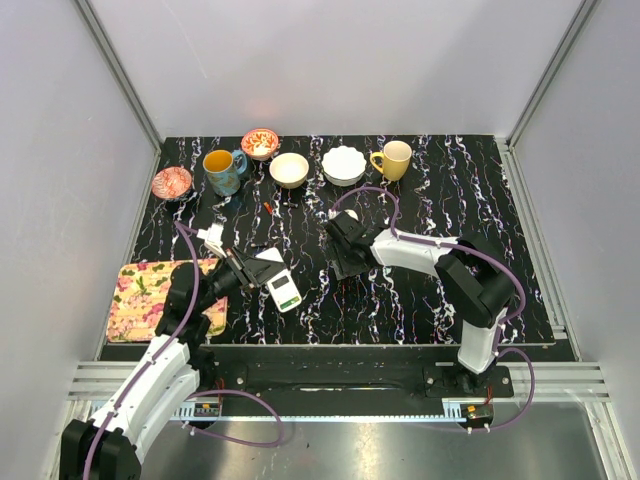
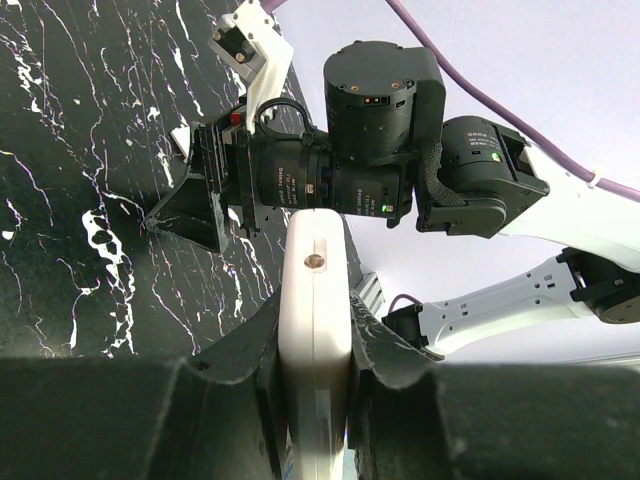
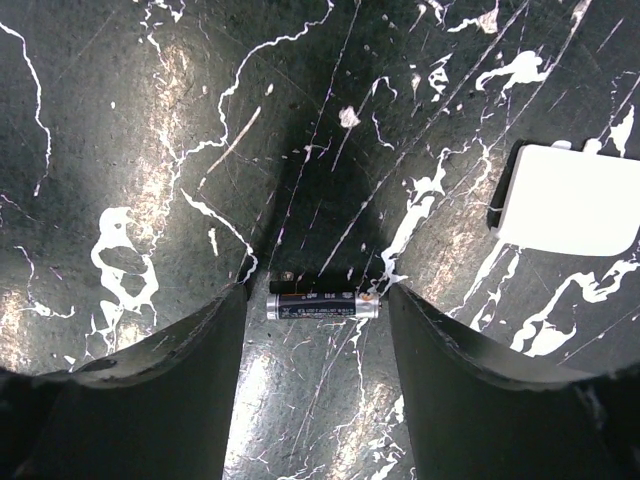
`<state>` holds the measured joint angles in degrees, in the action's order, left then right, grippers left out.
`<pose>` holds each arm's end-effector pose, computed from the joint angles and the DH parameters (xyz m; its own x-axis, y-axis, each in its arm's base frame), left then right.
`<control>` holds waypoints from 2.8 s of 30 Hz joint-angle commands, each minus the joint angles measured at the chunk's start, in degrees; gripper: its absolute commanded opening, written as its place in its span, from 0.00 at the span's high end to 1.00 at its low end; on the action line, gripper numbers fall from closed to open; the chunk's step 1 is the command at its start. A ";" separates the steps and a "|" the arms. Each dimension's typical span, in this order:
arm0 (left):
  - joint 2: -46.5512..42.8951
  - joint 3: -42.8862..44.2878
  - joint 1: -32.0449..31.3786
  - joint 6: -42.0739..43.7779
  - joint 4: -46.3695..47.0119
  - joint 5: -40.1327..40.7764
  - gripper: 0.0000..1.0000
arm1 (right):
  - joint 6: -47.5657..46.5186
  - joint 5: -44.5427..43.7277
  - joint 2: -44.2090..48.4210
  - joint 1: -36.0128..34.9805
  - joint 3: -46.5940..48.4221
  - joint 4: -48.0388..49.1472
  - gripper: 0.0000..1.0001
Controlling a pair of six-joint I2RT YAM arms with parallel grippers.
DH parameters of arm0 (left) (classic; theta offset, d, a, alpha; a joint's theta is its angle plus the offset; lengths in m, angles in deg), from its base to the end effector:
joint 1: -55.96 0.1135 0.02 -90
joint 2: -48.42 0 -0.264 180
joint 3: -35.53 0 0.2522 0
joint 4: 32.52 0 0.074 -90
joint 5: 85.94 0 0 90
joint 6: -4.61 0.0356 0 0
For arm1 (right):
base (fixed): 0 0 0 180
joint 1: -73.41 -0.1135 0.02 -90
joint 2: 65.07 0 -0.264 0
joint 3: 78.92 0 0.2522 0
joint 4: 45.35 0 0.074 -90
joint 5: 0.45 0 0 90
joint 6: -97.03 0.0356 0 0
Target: Load the batteries into the remote control
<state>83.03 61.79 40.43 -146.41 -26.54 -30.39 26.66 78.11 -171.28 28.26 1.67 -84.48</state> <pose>0.1444 -0.0610 0.2226 -0.6888 -0.5573 -0.4636 0.3360 0.3213 -0.8854 0.2642 0.2556 0.1595 -0.8142 -0.3516 -0.4620 -0.3840 0.9230 -0.0257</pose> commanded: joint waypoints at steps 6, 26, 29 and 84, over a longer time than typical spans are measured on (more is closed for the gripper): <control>-0.86 -0.63 -0.29 0.11 3.19 0.62 1.00 | 1.10 -1.83 0.22 -0.65 -0.91 -0.65 0.46; 13.98 -0.45 -4.49 -8.24 24.97 4.38 1.00 | 1.19 -7.10 19.11 -1.87 9.89 -26.19 1.00; 19.87 0.16 -8.01 -10.00 34.63 7.55 1.00 | 1.10 -8.86 20.96 -3.97 14.99 -32.61 1.00; 52.84 11.15 -17.17 -21.60 75.61 18.20 1.00 | 3.30 -19.50 5.49 -19.45 35.04 -42.84 0.93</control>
<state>136.47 71.10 23.45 -166.95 25.00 -13.04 30.20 59.01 -165.42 9.44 35.03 -127.58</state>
